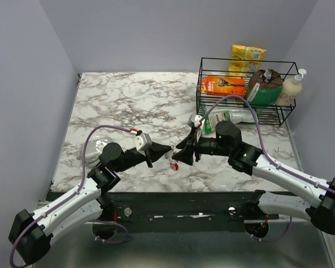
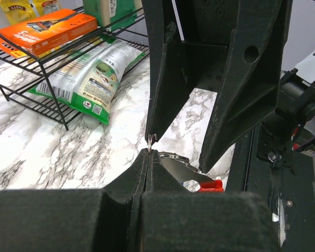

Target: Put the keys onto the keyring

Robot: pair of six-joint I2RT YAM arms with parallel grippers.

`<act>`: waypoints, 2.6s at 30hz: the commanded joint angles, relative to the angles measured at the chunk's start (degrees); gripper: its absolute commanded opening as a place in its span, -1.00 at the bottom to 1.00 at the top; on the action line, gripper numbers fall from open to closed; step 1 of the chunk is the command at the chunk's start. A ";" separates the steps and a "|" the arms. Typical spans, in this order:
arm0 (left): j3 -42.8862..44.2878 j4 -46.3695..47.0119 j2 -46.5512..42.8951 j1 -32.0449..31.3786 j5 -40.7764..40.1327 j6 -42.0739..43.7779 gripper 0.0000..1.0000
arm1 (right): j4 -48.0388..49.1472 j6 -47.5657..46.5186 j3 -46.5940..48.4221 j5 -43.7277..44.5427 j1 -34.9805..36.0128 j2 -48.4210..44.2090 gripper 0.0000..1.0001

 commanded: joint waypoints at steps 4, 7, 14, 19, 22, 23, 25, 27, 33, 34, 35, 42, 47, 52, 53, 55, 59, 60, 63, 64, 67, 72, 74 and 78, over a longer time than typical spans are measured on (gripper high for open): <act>2.11 0.95 -0.69 -0.15 -1.35 1.24 -1.00 | 0.86 1.33 2.12 1.79 1.61 2.31 -0.08; 2.11 0.60 -0.95 -0.15 -1.35 1.42 -1.00 | 0.68 1.42 2.20 2.59 1.87 2.49 -0.51; 1.67 -2.56 -2.53 -0.15 -3.46 2.65 -1.00 | 0.59 0.10 1.33 4.78 1.87 -0.14 -0.89; 1.32 -4.50 -4.20 -0.15 -5.04 3.35 -1.00 | 0.59 -0.87 0.97 6.10 1.79 -0.85 -0.91; 1.23 -5.64 -4.64 -0.15 -5.83 3.44 -1.00 | 0.42 -1.57 1.06 6.80 1.87 -1.12 -0.92; 1.32 -6.34 -4.82 -0.15 -5.92 3.35 -1.00 | 0.42 -1.83 1.23 7.07 1.87 -1.12 -0.92; 1.32 -6.70 -5.17 -0.15 -6.53 3.18 -1.00 | 0.24 -2.45 1.24 7.77 1.79 -1.47 -0.92; 1.41 -7.31 -5.44 -0.15 -7.06 3.09 -1.00 | -0.19 -3.24 1.76 7.86 1.79 -1.56 -0.92; 2.37 -10.65 -5.96 -0.15 -9.52 2.91 -0.65 | -0.55 -5.17 2.55 7.25 1.79 -2.34 -0.92; 2.64 -11.17 -5.88 -0.15 -9.52 3.09 -0.53 | -0.64 -5.44 2.55 7.16 1.87 -2.43 -0.92; 3.33 -12.40 -5.96 -0.15 -9.52 3.09 -0.40 | -0.72 -5.70 2.55 6.99 1.79 -2.43 -0.93; 7.03 -16.80 -6.58 -0.15 -9.17 3.26 0.30 | -1.34 -7.81 2.82 6.28 1.79 -2.87 -0.99; 9.75 -17.42 -6.23 -0.15 -6.98 0.28 0.46 | -1.78 -9.66 3.08 8.64 1.87 -3.40 -0.99; 16.42 -22.06 -0.89 -0.15 -7.15 -7.88 0.64 | -1.43 -9.83 2.99 15.31 1.79 -4.63 -0.99; 19.83 -25.82 0.44 -0.15 -7.33 -8.51 0.64 | -1.34 -9.83 3.08 16.38 1.87 -4.81 -0.99; 23.19 -29.27 4.21 -0.15 -8.02 -10.61 0.66 | -1.08 -10.18 3.43 18.83 1.87 -4.89 -0.99; 30.48 -36.12 8.97 -0.15 -9.79 -14.31 0.68 | -1.25 -11.06 4.14 21.57 1.79 -4.81 -0.99; 31.37 -36.84 9.67 -0.06 -8.92 -14.92 0.68 | -1.25 -11.32 4.22 22.01 1.87 -4.81 -0.99; 34.53 -38.42 12.22 -0.06 -5.93 -16.33 0.57 | -0.99 -11.68 3.87 22.89 1.79 -4.98 -0.99; 35.06 -38.86 13.19 -0.06 -4.35 -16.94 0.53 | -0.99 -11.77 3.79 22.72 1.87 -5.07 -0.99; 36.56 -39.65 14.94 -0.06 -1.27 -17.30 0.48 | 0.23 -11.42 2.73 22.36 1.79 -5.60 -0.99; 38.93 -41.32 18.46 0.03 0.23 -18.36 0.29 | 0.59 -12.11 1.94 19.04 1.79 -5.34 -0.99; 39.11 -41.50 19.70 0.03 0.32 -14.33 0.19 | 0.16 -12.91 1.76 14.40 1.79 -5.60 -0.99; 34.73 -36.86 16.99 -0.06 -0.56 -5.81 0.22 | -1.60 -14.22 2.11 8.93 1.87 -5.95 -0.99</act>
